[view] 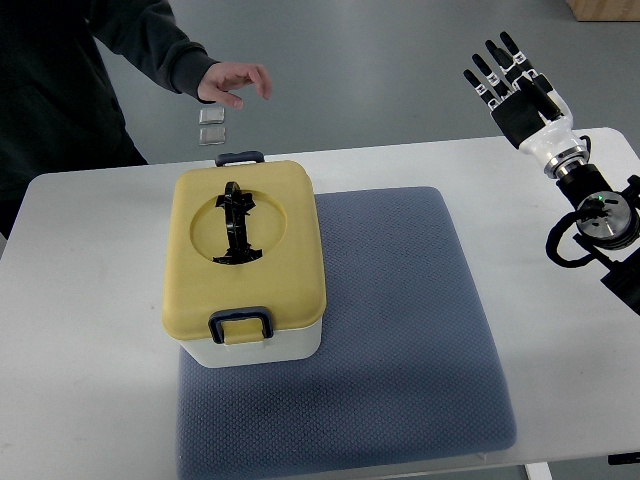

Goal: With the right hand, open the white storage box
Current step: 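Raise the right hand and swing it over the yellow box lid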

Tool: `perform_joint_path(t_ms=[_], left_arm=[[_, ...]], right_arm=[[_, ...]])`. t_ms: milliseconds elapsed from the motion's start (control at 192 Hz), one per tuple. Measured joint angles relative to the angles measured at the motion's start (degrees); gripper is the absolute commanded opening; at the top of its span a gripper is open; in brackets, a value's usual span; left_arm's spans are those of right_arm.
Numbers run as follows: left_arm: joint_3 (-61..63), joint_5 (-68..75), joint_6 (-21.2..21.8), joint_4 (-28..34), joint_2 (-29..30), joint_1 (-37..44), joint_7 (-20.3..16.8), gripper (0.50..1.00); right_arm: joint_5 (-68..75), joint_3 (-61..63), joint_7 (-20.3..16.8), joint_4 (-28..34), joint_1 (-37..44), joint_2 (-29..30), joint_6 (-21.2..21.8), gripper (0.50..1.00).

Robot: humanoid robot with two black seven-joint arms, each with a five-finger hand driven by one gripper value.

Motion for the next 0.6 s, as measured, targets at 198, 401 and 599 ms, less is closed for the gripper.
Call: perform_joint_path(t_ms=[198, 401, 599], left_arm=[[-0.03, -0.03, 0.01, -0.05, 0.00, 0.00, 0.00, 1.000], [-0.03, -0.03, 0.04, -0.03, 0.00, 0.04, 0.00, 1.000], [0.06, 0.12, 0.02, -0.09, 0.00, 0.00, 0.00, 1.000]], right_arm=[[0.00, -0.02, 0.00, -0.04, 0.06, 0.17, 0.00, 0.934], [-1.75, -0.20, -0.13, 0.01, 0.64, 0.18, 0.24, 0.932], [-15.57, -0.46, -1.36, 0.05, 5.37, -0.48, 0.24, 0.934]])
